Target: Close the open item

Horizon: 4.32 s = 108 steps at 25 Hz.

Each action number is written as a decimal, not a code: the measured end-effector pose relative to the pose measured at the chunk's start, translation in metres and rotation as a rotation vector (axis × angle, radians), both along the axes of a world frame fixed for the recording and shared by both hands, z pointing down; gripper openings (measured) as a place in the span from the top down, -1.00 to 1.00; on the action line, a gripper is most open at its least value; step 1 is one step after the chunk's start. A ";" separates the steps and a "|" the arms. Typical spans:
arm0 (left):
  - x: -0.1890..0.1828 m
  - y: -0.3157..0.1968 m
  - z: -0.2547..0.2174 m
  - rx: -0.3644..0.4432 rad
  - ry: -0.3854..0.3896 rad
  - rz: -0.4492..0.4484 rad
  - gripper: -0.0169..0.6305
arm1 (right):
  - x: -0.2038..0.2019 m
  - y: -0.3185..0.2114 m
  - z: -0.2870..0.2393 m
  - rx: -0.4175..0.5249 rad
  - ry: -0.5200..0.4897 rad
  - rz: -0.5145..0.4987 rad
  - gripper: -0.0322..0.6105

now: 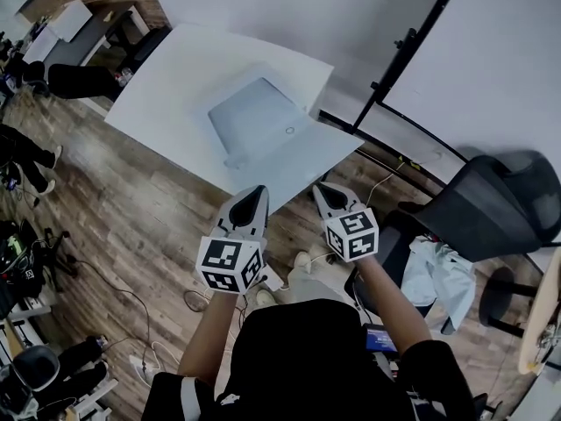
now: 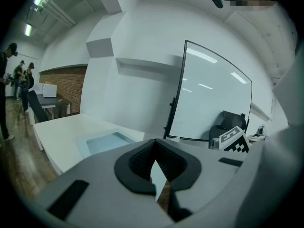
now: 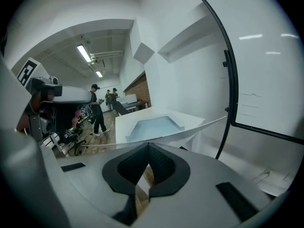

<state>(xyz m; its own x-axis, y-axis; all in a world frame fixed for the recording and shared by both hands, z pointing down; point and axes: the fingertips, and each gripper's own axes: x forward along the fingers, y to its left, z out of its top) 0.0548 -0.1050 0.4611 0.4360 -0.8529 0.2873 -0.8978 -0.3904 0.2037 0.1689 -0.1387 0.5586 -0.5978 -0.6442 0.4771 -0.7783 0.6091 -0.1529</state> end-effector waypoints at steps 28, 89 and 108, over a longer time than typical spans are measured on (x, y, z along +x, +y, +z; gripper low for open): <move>-0.058 -0.013 -0.037 0.083 -0.051 -0.254 0.91 | -0.056 -0.056 -0.039 0.083 -0.037 -0.206 0.78; -0.264 -0.180 -0.018 -0.013 0.131 -0.342 0.91 | -0.223 -0.234 -0.056 0.095 0.047 -0.179 0.78; -0.314 -0.227 0.035 -0.139 0.190 -0.331 0.91 | -0.265 -0.284 -0.013 0.000 0.124 -0.153 0.78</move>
